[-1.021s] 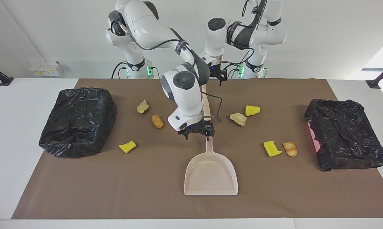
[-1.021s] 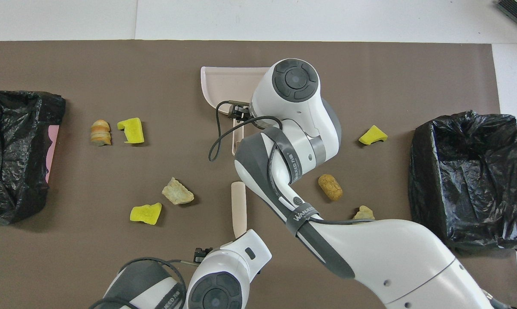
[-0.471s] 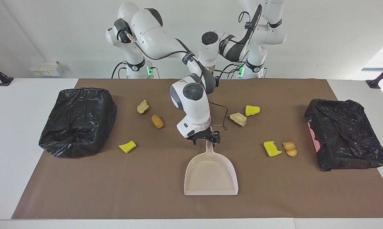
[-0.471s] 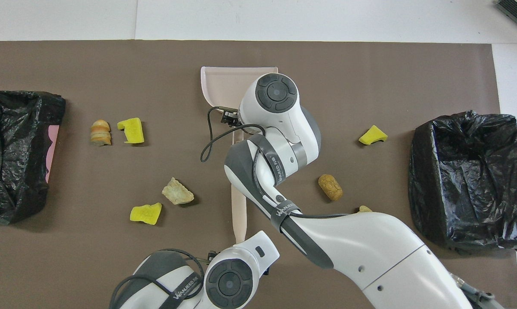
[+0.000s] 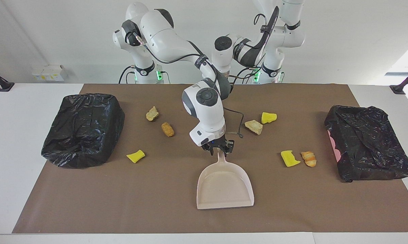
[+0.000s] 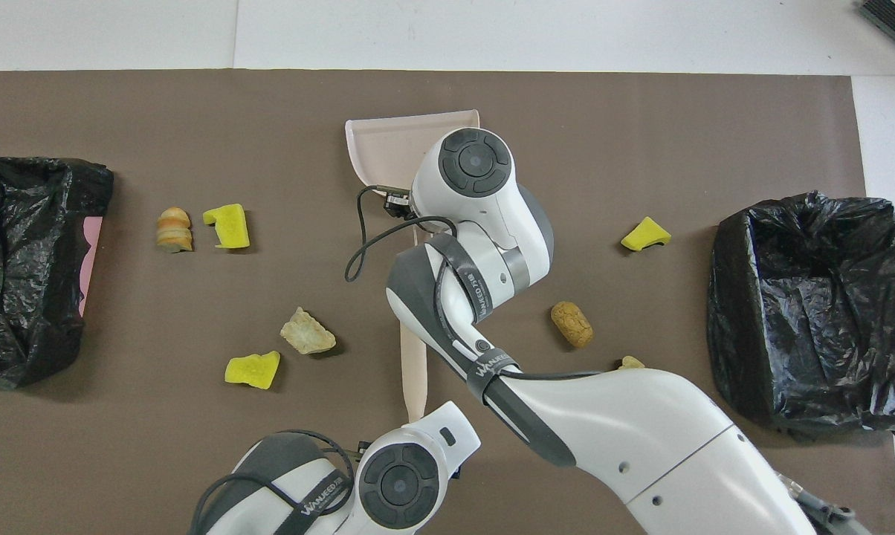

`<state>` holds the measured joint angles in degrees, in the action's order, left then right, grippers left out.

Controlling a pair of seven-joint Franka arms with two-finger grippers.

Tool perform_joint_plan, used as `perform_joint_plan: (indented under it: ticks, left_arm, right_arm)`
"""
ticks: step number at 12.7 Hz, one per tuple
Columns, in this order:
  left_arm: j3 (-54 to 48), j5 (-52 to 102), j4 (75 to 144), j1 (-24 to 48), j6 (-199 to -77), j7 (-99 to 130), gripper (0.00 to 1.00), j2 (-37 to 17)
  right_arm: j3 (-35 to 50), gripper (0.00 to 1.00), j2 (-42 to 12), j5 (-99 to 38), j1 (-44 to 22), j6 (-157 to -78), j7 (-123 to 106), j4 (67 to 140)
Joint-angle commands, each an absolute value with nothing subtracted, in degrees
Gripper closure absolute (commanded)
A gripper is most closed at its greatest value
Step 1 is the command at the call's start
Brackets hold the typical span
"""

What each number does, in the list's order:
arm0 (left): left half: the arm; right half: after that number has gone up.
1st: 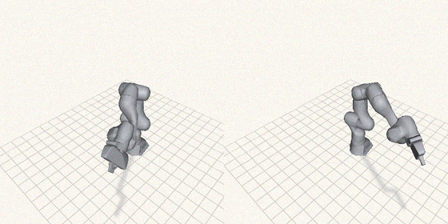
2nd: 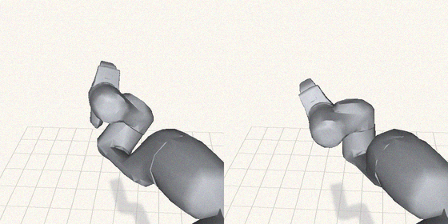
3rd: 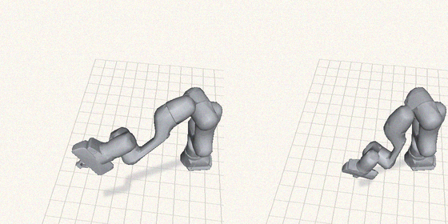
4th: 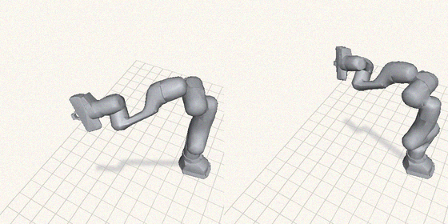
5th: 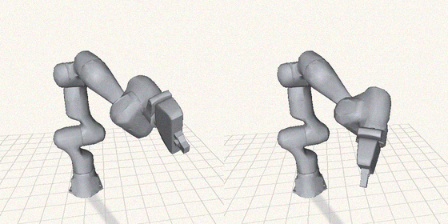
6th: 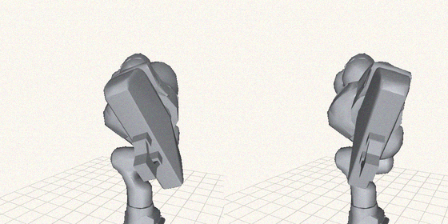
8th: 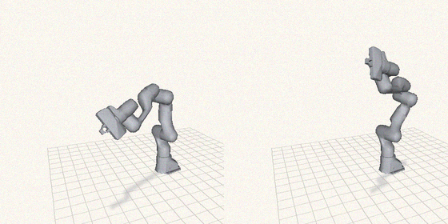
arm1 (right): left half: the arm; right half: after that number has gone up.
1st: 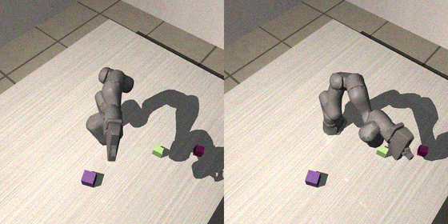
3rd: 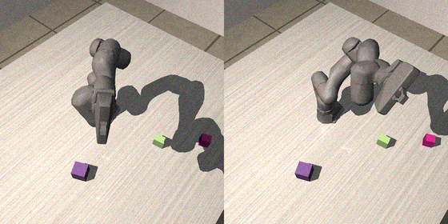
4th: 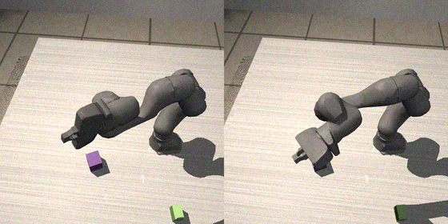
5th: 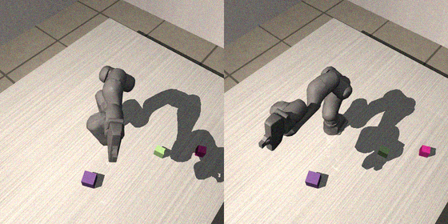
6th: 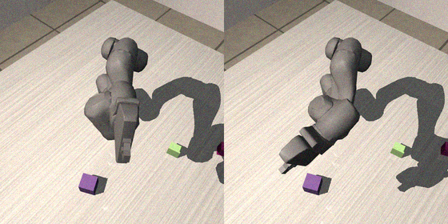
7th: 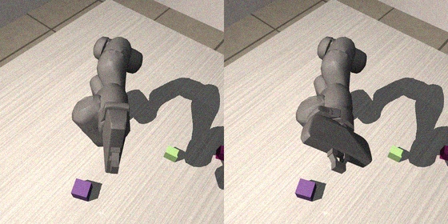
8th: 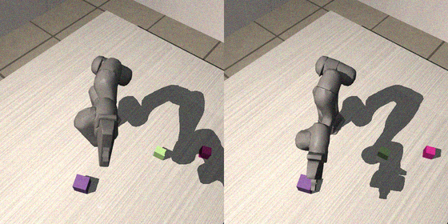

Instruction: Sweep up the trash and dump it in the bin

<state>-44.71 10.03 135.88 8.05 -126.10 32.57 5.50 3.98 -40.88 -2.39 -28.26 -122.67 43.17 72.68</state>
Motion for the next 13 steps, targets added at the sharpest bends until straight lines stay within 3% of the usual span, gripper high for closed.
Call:
perform_joint_plan:
  ticks: [1, 2, 4, 8, 9, 11, 13]
  left_arm:
    - [-44.5, 10.5, 136.0, 8.3, -124.4, 33.2, 0.82, 6.3]
    - [-44.5, 10.5, 135.9, 8.3, -124.4, 33.2, 0.93, 6.3]
    - [-44.4, 10.5, 135.4, 7.9, -123.7, 33.2, 1.00, 6.3]
    - [-43.8, 10.0, 133.9, 5.9, -115.8, 32.5, 1.00, 9.6]
    - [-41.9, 9.9, 133.9, 5.9, -114.5, 32.3, 1.00, 11.2]
    - [-36.9, 9.6, 133.9, 6.2, -112.2, 30.0, 1.00, 14.0]
    - [-29.5, 9.4, 133.7, 6.1, -110.9, 24.2, 1.00, 15.7]
  right_arm:
    - [4.3, 0.56, -41.1, -1.1, -27.8, -123.0, 41.6, 72.1]
    - [4.3, 0.56, -41.1, -1.1, -27.8, -123.0, 41.6, 72.1]
    - [4.3, 0.56, -41.0, -1.1, -27.7, -123.0, 41.3, 72.2]
    - [4.2, 0.57, -40.9, -1.1, -27.6, -121.9, 34.0, 72.7]
    - [4.2, 0.63, -40.8, -1.1, -27.5, -121.9, 32.8, 73.0]
    - [4.2, 0.97, -40.4, -1.1, -27.2, -121.1, 28.1, 73.3]
    - [4.1, 1.00, -39.5, -1.1, -27.1, -119.9, 24.9, 73.6]
